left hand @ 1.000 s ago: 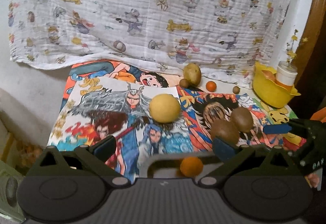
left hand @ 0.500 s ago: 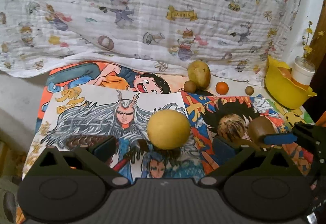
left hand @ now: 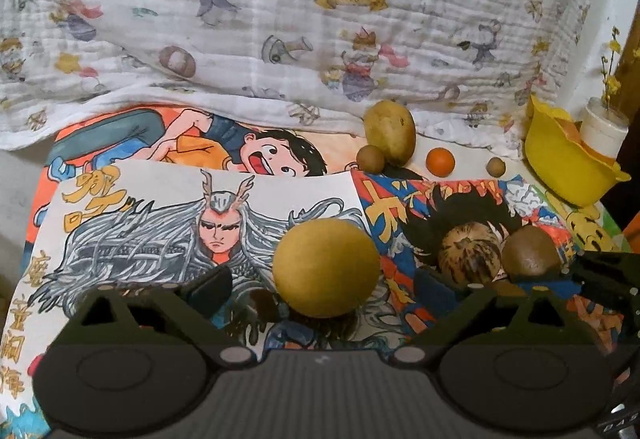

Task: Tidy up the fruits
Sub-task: 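Grasp the yellow round fruit with the left tool while the right tool grasps a brown kiwi, then lower the yellow fruit onto the tray with the left tool while the right tool places the kiwi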

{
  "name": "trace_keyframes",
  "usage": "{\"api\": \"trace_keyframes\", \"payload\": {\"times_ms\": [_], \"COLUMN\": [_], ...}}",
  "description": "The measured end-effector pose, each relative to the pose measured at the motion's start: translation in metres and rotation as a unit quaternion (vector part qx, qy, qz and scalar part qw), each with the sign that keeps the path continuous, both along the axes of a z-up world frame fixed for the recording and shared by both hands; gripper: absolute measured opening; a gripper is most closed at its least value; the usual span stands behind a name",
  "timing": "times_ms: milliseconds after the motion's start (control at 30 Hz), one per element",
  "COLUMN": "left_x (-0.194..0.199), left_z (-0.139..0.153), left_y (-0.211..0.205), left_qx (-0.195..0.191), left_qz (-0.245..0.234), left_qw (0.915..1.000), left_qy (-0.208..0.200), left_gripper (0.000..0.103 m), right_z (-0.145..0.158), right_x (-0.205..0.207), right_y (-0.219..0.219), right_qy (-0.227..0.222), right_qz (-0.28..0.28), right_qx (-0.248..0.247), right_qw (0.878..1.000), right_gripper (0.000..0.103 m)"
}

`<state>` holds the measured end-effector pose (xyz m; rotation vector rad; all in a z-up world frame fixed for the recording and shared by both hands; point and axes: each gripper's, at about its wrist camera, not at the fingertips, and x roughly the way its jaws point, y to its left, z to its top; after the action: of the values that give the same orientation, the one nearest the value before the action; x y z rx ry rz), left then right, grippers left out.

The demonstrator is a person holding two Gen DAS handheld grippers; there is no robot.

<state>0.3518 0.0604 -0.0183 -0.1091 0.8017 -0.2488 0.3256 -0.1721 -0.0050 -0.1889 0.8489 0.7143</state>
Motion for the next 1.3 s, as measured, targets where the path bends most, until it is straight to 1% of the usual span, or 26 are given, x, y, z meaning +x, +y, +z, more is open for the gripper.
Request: {"api": "trace_keyframes", "payload": {"times_ms": [67,133,200,267,367,467,500,733,800,867,1033,1167,1300], "left_x": [0.002,0.003,0.005,0.006,0.008,0.011,0.012,0.011,0.008,0.003,-0.019,-0.046,-0.075], "left_z": [-0.002,-0.003,-0.004,-0.006,-0.008,-0.010,-0.011,-0.009,-0.006,0.000,0.021,0.036,0.045], "left_y": [-0.002,-0.004,-0.005,-0.007,-0.009,-0.010,-0.010,-0.006,-0.003,-0.001,-0.003,-0.005,-0.006], "left_qx": [0.002,0.004,0.009,0.013,0.015,0.017,0.016,0.000,-0.012,-0.016,-0.014,-0.015,-0.020], "left_qz": [-0.004,-0.007,-0.007,-0.010,-0.012,-0.014,-0.012,0.002,0.009,0.011,0.008,0.008,0.010], "left_qw": [1.0000,1.0000,0.9999,0.9999,0.9998,0.9998,0.9998,1.0000,0.9999,0.9998,0.9995,0.9990,0.9985], "left_qy": [0.000,0.001,0.000,0.000,0.000,0.001,0.003,0.004,0.001,-0.004,-0.027,-0.042,-0.049], "left_gripper": [0.093,0.091,0.089,0.083,0.077,0.067,0.065,0.064,0.064,0.064,0.064,0.064,0.064], "right_z": [-0.002,-0.003,-0.005,-0.007,-0.008,-0.009,-0.009,-0.009,-0.007,-0.004,0.010,0.021,0.032], "right_x": [0.001,0.002,0.002,0.002,0.002,0.002,0.002,0.002,0.001,-0.002,-0.013,-0.025,-0.039], "right_y": [0.000,0.000,0.000,0.000,0.000,-0.002,-0.001,-0.004,-0.005,-0.005,-0.004,-0.005,-0.007], "right_qy": [0.002,0.001,0.001,0.003,0.000,-0.001,-0.001,0.003,0.002,0.001,-0.005,-0.004,-0.007], "right_qz": [-0.004,-0.006,-0.007,-0.007,-0.008,-0.008,-0.008,-0.013,-0.012,-0.008,0.010,0.030,0.045], "right_qx": [-0.001,-0.006,-0.010,-0.013,-0.016,-0.014,-0.013,0.002,0.006,0.015,0.035,0.051,0.056], "right_qw": [1.000,1.000,1.000,1.000,1.000,1.000,1.000,1.000,1.000,1.000,0.999,0.998,0.997], "right_gripper": [0.073,0.067,0.065,0.064,0.062,0.061,0.061,0.060,0.059,0.059,0.059,0.059,0.059]}}
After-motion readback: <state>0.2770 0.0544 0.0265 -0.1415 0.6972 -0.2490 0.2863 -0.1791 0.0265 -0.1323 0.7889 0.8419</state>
